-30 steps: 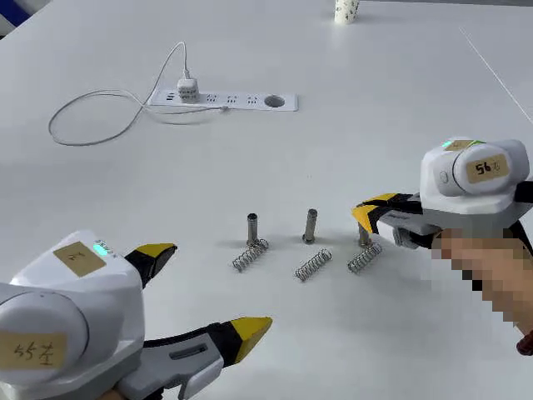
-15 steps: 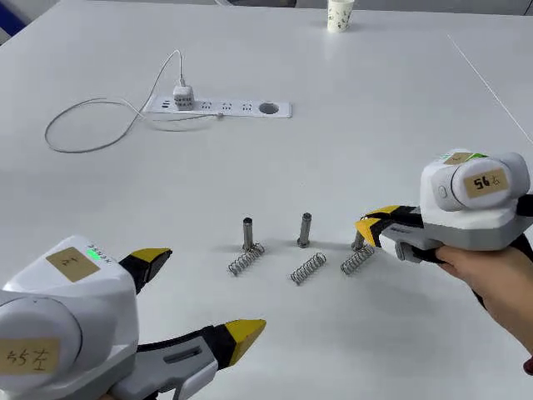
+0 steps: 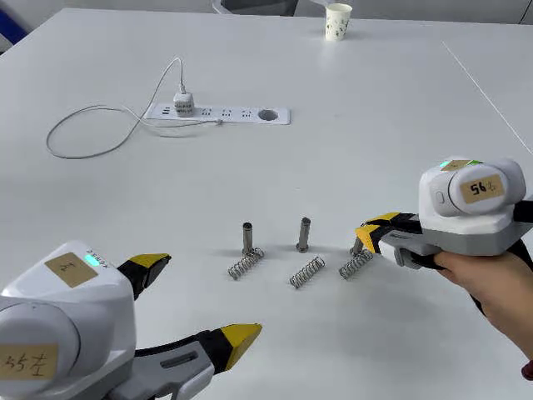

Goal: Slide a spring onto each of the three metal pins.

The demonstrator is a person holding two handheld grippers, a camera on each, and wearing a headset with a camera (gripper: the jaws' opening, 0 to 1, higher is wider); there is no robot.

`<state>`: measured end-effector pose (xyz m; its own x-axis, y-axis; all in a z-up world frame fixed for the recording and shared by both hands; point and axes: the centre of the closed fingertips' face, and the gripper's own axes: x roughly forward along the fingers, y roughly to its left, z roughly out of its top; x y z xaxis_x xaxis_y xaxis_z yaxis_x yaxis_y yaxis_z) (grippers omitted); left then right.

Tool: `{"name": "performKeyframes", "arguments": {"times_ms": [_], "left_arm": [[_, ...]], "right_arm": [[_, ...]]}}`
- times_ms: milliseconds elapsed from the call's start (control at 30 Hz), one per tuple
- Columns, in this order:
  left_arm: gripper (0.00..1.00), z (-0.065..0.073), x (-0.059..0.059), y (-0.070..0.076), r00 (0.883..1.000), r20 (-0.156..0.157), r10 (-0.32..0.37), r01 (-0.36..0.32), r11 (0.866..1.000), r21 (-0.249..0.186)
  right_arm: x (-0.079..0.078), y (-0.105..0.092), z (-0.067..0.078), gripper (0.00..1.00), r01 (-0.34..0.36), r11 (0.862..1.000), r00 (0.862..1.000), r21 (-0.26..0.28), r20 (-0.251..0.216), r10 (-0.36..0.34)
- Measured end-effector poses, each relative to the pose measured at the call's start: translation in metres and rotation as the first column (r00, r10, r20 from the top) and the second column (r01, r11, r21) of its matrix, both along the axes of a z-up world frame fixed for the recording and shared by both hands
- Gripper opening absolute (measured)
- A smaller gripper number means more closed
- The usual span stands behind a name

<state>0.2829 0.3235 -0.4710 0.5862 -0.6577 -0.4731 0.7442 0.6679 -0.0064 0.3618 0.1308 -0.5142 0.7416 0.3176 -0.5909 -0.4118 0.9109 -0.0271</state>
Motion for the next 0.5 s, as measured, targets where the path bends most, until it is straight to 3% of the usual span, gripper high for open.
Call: {"name": "performKeyframes", "arguments": {"times_ms": [500], "left_arm": [[0.72,-0.0003,0.001,0.0029,1.0,0.007,-0.001,0.0,1.0,0.015]], "right_arm": [[-0.0011,0.0007,-0.0001,0.09,0.001,1.0,1.0,-0.003,-0.008,-0.001]]}}
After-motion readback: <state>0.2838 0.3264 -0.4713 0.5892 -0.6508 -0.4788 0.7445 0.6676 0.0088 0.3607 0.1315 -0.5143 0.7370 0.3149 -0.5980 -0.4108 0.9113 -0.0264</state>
